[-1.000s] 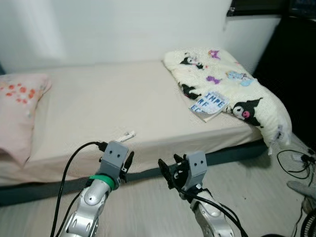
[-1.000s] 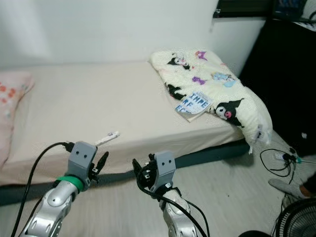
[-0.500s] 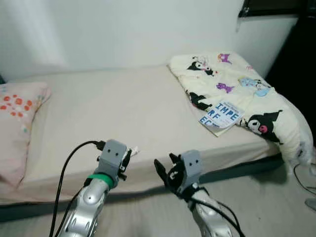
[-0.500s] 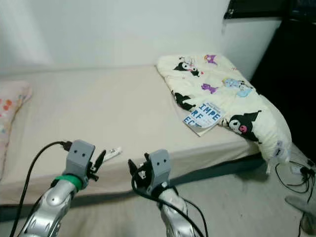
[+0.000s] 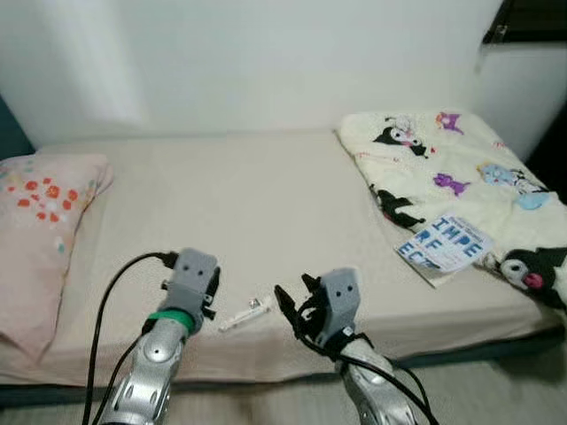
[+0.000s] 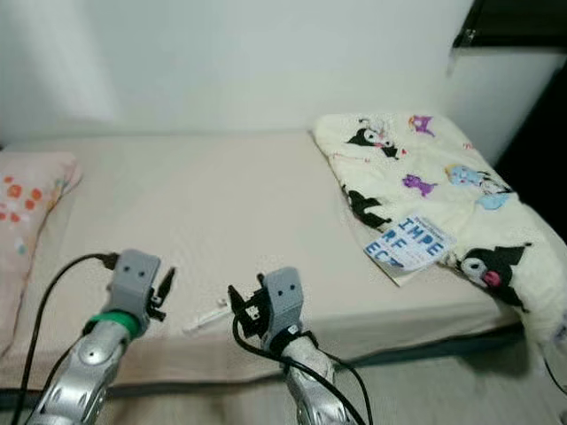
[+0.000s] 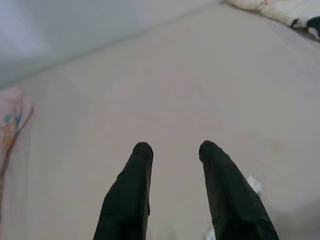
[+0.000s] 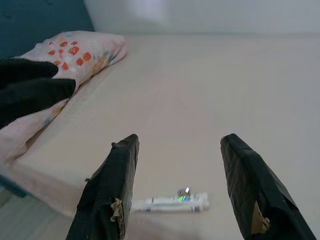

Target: Clean up the room

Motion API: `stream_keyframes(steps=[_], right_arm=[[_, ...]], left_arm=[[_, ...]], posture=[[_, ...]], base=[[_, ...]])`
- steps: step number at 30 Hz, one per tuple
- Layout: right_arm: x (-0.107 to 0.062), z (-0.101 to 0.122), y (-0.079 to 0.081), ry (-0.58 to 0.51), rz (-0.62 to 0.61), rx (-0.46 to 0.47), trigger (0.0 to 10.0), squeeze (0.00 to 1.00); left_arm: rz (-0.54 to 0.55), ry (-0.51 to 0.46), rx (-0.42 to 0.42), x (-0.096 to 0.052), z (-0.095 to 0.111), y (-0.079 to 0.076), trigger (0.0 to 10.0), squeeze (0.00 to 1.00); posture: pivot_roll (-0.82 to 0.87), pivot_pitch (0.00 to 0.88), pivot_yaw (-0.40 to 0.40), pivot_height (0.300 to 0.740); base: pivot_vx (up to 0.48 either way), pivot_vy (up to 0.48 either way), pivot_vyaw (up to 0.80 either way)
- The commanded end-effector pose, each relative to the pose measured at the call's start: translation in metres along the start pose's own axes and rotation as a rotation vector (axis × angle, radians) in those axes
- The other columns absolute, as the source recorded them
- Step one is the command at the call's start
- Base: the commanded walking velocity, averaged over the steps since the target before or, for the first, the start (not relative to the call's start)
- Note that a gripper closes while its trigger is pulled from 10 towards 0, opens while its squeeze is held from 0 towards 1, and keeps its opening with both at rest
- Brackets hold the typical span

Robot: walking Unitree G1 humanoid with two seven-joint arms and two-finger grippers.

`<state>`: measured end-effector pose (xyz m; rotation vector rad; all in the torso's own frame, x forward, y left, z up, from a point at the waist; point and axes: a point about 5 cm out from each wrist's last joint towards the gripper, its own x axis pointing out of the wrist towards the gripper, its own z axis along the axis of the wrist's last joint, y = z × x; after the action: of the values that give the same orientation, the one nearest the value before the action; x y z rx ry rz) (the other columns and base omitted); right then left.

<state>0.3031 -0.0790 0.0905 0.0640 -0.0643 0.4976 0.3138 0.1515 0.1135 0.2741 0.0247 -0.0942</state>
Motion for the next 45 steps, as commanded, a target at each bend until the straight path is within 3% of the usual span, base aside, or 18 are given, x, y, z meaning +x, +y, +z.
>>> stream_keyframes(steps=[1,10,26,45], right_arm=[[-0.0047,-0.0033,-0.0032,0.002,-0.015,0.023,10.0,0.00],[-0.0054,-0.0022,-0.0025,-0.008,-0.002,0.034,10.0,0.00],[-0.0094,-0.0091,-0.0039,0.020,-0.024,0.072,10.0,0.00],[-0.0090,-0.0096,-0.0047,0.023,-0.025,0.086,10.0,0.00]], left_arm=[[-0.016,0.026,0.005,-0.0010,-0.0056,-0.0052,10.0,0.00],[-0.020,0.020,-0.011,0.0001,-0.0041,-0.0071,10.0,0.00],[-0.070,0.024,-0.027,-0.0045,-0.0060,-0.0127,10.0,0.00],[-0.078,0.028,-0.023,-0.0065,-0.0079,-0.0128,10.0,0.00]], posture=[[-0.10,0.071,0.084,0.714],[-0.10,0.070,0.086,0.714],[-0.10,0.076,0.092,0.714],[-0.10,0.068,0.089,0.639]], base=[[0.382,0.000,0.00],[0.335,0.000,0.00],[0.000,0.000,0.00],[0.000,0.000,0.00]])
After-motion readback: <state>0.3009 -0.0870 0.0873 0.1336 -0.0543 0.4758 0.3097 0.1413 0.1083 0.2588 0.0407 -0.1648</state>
